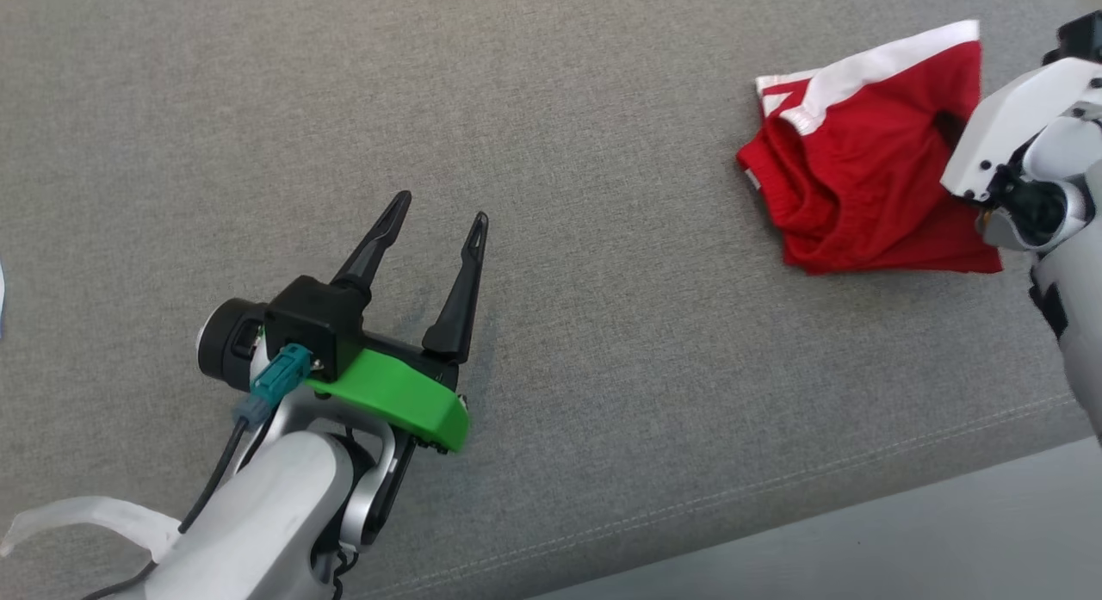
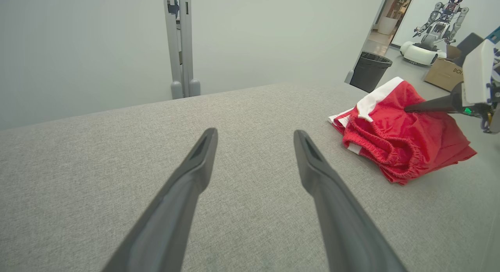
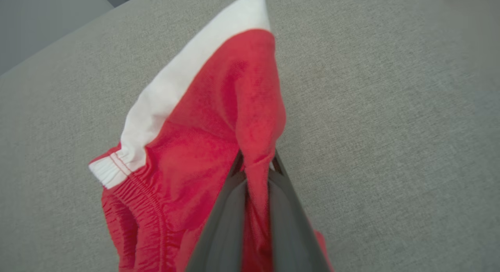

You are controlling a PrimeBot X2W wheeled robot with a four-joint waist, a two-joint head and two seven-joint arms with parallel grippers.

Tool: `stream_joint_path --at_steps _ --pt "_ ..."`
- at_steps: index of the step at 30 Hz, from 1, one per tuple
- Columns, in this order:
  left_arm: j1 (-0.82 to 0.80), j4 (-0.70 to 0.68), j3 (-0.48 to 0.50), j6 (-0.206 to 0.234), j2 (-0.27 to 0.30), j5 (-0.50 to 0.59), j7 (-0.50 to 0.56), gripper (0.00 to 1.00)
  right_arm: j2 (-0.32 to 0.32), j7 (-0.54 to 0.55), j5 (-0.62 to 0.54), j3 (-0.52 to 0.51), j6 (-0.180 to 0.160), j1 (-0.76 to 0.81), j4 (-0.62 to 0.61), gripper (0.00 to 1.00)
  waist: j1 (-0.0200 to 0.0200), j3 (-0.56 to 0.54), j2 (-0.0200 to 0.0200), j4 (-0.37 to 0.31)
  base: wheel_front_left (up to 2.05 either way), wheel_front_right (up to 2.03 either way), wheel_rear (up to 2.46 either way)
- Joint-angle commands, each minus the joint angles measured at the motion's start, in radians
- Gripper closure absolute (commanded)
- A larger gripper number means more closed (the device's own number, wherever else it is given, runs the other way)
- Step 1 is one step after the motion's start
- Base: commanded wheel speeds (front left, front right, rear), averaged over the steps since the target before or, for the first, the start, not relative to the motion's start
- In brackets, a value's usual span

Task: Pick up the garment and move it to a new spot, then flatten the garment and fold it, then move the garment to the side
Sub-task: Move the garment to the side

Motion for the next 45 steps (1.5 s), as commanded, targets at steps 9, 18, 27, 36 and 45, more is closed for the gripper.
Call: stream_joint_path --at_steps 9,18,27,36,45 --pt "-0.052 -0.101 -0.008 0.030 0.043 0.048 0.049 0.00 -0.146 -0.037 -0.038 0.011 -0.001 -0.096 0.049 1.00 -0.0001 0.084 -0.0001 0.062 0.00 0.00 0.00" --pt "-0.077 -0.177 -0.024 0.048 0.071 0.081 0.100 0.00 -0.240 -0.083 -0.074 0.018 -0.001 -0.175 0.106 1.00 -0.0001 0.141 -0.0001 0.067 0.00 0.00 0.00" --pt "-0.099 -0.220 -0.042 0.058 0.090 0.106 0.143 0.00 -0.254 -0.189 -0.151 0.030 -0.001 -0.238 0.203 1.00 -0.0001 0.194 -0.0001 0.084 0.00 0.00 0.00" --pt "-0.095 -0.252 -0.039 0.076 0.117 0.119 0.164 0.00 -0.249 -0.264 -0.200 0.015 -0.001 -0.251 0.261 0.00 -0.0001 0.223 -0.0001 0.086 0.00 0.00 0.00" --pt "-0.102 -0.261 -0.039 0.085 0.120 0.121 0.171 0.00 -0.275 -0.315 -0.254 -0.013 -0.001 -0.251 0.280 0.00 -0.0001 0.226 -0.0001 0.070 0.00 0.00 0.00"
